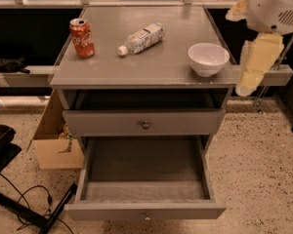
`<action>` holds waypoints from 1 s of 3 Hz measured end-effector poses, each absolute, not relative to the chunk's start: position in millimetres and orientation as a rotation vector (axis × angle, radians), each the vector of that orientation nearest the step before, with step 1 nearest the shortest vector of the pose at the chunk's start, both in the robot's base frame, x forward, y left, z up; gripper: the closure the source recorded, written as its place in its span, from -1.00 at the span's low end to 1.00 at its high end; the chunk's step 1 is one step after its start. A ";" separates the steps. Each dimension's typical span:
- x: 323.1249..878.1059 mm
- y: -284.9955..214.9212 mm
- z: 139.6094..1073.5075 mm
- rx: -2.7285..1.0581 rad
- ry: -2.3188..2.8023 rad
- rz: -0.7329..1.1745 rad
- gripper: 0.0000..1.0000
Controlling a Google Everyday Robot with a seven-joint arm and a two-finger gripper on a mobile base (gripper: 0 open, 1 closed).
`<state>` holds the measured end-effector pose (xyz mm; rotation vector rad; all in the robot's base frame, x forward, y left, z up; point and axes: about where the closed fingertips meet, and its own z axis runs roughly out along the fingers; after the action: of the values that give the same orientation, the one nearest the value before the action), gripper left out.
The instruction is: Place blue plastic bottle into middle drawer
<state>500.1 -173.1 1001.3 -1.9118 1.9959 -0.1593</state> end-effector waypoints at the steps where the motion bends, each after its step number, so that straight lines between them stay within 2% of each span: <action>1: 552.1 -120.4 1023.3 -2.069 1.827 -0.255 -1.00; 2: 591.9 -78.9 1032.2 -2.163 1.707 -0.394 -1.00; 3: 591.9 -79.1 1032.2 -2.161 1.707 -0.393 -1.00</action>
Offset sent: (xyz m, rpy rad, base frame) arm 0.1212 0.1208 0.0371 -0.3000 -0.1369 0.3142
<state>591.9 -79.1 1032.2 -2.1608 1.7069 -0.3928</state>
